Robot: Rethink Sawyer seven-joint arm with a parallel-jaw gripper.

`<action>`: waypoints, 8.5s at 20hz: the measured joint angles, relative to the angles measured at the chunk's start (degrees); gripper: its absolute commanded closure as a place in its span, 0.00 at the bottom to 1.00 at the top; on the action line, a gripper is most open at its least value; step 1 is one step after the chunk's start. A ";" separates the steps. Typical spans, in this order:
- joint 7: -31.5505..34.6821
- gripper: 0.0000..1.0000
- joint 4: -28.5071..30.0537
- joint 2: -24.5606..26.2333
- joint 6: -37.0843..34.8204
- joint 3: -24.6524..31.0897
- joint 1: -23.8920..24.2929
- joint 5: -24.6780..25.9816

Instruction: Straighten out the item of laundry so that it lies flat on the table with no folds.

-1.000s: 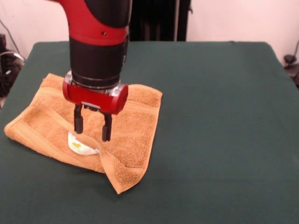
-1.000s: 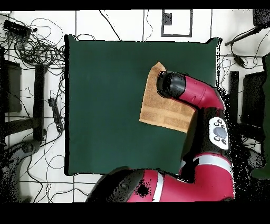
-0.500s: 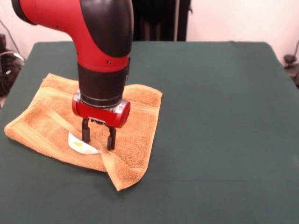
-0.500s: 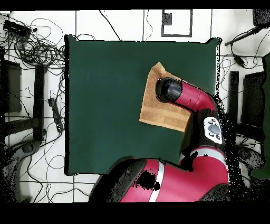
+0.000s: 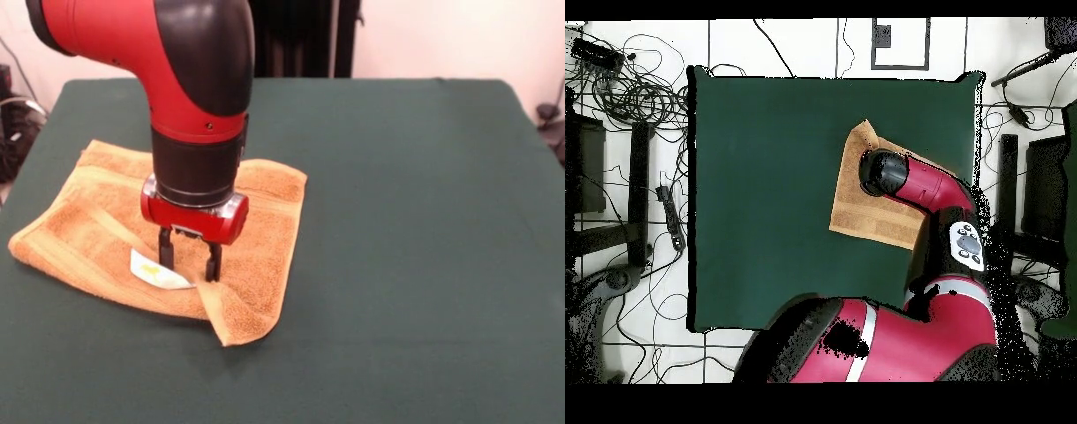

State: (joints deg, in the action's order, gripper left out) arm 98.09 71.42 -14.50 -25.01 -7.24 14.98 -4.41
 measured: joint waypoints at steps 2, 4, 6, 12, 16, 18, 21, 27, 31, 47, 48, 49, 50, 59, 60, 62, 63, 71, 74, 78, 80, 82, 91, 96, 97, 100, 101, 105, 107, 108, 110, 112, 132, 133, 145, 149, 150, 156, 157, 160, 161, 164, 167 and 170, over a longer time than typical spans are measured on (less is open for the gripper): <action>0.00 0.00 0.02 -0.01 0.00 0.00 0.00 0.00; 0.00 0.00 0.02 -0.01 0.00 0.00 0.00 0.00; 0.00 0.00 0.02 -0.01 0.00 0.00 0.00 0.00; 0.00 0.00 0.07 -0.11 0.00 -0.01 -0.14 0.01; 0.00 0.00 0.21 -0.30 0.00 -0.02 -0.32 0.01; 0.00 0.00 0.25 -0.38 -0.01 -0.02 -0.41 0.02; 0.00 0.00 0.26 -0.54 -0.01 -0.02 -0.53 0.02; 0.00 0.00 0.46 -1.68 -0.01 -0.02 -0.85 0.02; 0.00 0.00 0.93 -2.45 -0.02 -0.02 -1.23 0.02; 0.00 0.00 15.38 -8.51 10.12 -0.02 -2.73 -0.02; 0.00 0.00 15.90 -8.53 10.81 -0.02 -2.73 -0.01; 0.00 0.00 16.41 -8.51 11.46 -0.02 -2.71 -0.02; 0.00 0.00 17.14 -8.48 12.28 -0.02 -2.64 -0.02; 0.00 0.00 19.05 -7.39 13.53 -0.01 -0.62 -0.05; 0.00 0.00 19.05 -7.18 13.53 0.00 -0.47 -0.05; 0.00 0.00 19.10 -6.56 13.53 0.02 0.12 -0.04; 0.01 0.00 19.10 -6.28 13.58 0.06 0.49 -0.07; 0.00 0.00 19.18 -6.13 13.81 1.08 1.99 -0.06; 0.00 0.00 19.18 -6.13 13.80 1.19 2.14 -0.07; 0.00 0.00 19.06 -6.13 13.62 1.40 2.40 -0.06; 0.00 0.00 18.71 -6.09 12.82 1.44 2.48 -0.06; 0.00 0.00 18.36 -6.04 12.01 1.47 2.55 -0.06; 0.00 0.00 14.53 -5.60 4.34 1.51 4.13 -0.02; 0.00 0.00 11.30 -5.57 0.20 1.06 5.62 -0.01; 0.00 0.00 10.73 -5.56 -0.18 0.85 5.74 -0.01; 0.00 0.00 9.33 -5.54 -0.46 0.32 5.75 -0.01; 0.00 0.00 8.88 -5.54 -0.46 0.26 5.75 -0.01; 0.00 0.00 7.40 -5.51 -0.47 0.24 5.70 0.00; 0.00 0.00 7.01 -5.47 -0.47 0.24 5.70 0.00; 0.00 0.00 6.87 -5.45 -0.47 0.24 5.70 0.01; 0.00 0.00 6.40 -5.35 -0.47 0.24 5.70 0.01; 0.00 0.00 6.25 -5.32 -0.47 0.24 5.70 0.01; 0.00 0.00 4.52 -1.87 1.15 0.22 5.56 0.00; 0.00 0.00 4.64 -1.88 1.45 0.21 5.50 0.00; 0.00 0.00 6.68 -2.12 6.45 -1.99 2.85 -0.01; 0.01 0.00 7.07 -2.13 7.17 -3.29 0.71 -0.01; 0.01 0.00 7.23 -2.14 7.36 -3.49 0.10 -0.01; 0.01 0.00 8.66 -2.15 9.68 -3.73 -2.32 -0.01; 0.01 0.00 8.87 -2.14 10.33 -3.73 -2.29 -0.02; 0.01 0.00 9.40 -2.10 12.03 -3.72 -2.17 -0.02; 0.01 0.00 9.47 -2.09 12.39 -3.71 -2.08 -0.02; 0.01 0.00 9.78 -2.05 13.72 -3.44 -1.41 -0.04; 0.00 0.00 10.00 -2.15 14.24 -2.69 -0.55 -0.04; 0.00 0.00 10.17 -2.41 14.23 -1.46 0.76 -0.04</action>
State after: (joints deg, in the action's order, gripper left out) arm 98.09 81.59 -16.90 -10.78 -8.70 15.74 -4.44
